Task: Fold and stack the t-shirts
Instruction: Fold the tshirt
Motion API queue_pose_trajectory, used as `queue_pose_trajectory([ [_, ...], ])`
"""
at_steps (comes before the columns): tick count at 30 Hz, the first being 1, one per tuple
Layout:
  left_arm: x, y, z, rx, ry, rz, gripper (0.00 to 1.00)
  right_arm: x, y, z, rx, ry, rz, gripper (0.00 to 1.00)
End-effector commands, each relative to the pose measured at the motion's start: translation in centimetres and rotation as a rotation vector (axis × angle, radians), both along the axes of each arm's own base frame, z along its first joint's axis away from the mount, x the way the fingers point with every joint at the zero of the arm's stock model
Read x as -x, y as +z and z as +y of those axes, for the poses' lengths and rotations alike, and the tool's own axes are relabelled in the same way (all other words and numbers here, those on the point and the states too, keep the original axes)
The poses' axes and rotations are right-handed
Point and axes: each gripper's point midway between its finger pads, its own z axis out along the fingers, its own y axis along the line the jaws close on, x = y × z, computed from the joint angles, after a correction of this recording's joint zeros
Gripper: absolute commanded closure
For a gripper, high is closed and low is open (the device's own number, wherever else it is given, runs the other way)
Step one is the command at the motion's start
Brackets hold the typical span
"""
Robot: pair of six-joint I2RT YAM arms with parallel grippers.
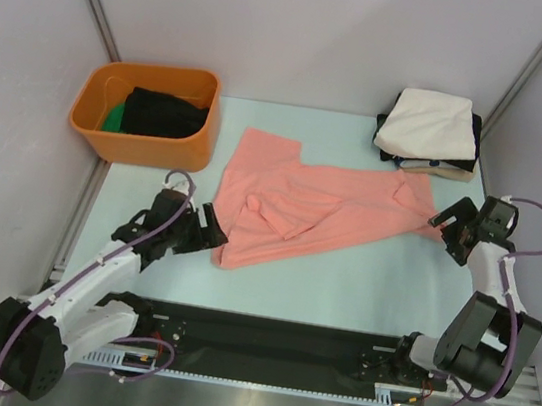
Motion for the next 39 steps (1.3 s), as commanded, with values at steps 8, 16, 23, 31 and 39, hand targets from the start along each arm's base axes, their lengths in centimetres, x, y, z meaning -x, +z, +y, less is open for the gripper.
queue_pose_trajectory([
  [8,1.8,-3.1,-3.4,0.017,-0.051,0.056,0.0,-1.8,-1.5,1.2,-0.068,0.05,-0.009,0.14],
  [16,1.8,-6.0,-5.6,0.014,-0.055,0.135,0.28,-0.7,-3.0,1.3,-0.06,0.055,0.027,0.14],
  [23,-0.8,-0.1,-0.5,-0.014,0.114,0.02,1.0,-0.1,-3.4,1.4,-0.061,0.061,0.046,0.14],
  [31,-1.9,5.6,6.8,-0.013,0.252,-0.07,0.99,-0.5,-3.9,4.8,-0.083,0.127,0.048,0.18],
  [39,-2.1,4.3,5.4,0.047,0.201,-0.053,1.0,2.2,-2.0,13.0,-0.115,0.296,0.028,0.22],
])
